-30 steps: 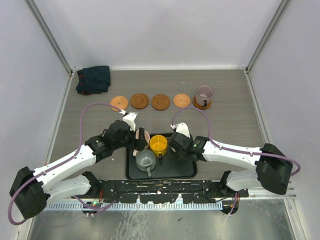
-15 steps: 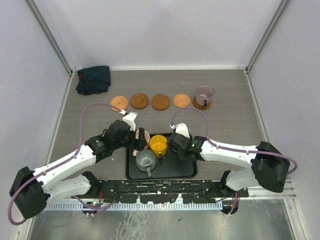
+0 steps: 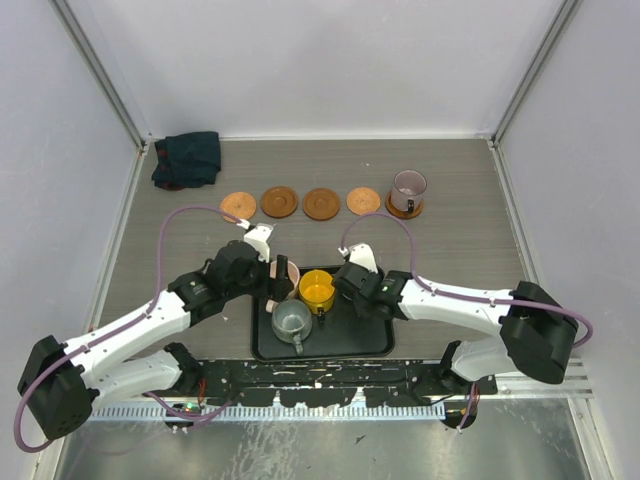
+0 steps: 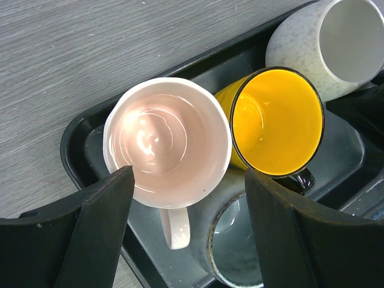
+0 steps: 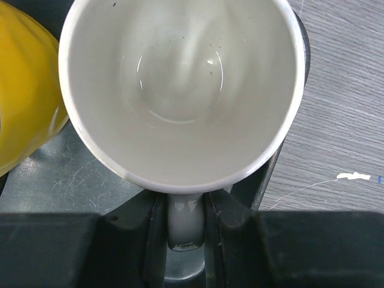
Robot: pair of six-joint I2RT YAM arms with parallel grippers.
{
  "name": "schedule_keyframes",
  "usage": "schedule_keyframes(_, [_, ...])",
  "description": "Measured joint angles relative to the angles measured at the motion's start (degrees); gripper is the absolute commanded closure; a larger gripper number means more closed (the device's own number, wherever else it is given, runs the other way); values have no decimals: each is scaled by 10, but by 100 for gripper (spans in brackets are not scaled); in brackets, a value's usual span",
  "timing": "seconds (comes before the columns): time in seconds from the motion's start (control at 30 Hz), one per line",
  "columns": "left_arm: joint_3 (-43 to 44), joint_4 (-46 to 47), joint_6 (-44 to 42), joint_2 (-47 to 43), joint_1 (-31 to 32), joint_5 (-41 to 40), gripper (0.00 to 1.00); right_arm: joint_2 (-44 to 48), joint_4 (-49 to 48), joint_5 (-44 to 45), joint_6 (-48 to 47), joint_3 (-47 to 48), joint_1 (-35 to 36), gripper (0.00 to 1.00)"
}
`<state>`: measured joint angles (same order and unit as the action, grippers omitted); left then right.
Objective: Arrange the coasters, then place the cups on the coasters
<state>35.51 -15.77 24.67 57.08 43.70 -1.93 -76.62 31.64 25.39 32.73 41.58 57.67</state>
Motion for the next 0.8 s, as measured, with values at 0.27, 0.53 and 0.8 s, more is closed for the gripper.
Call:
schedule_keyframes(0.27, [0,-3,0,-10,0,-9,24,42,13,11,-17,1,0,99])
schedule_keyframes(0.53, [-1,-3,0,-11,0,-13,24,88,11,56,-32,2,0,99])
schedule_keyframes(0.8, [-1,-2,0,-9,0,-13,24,86,-50,53,-92,15,-81,99])
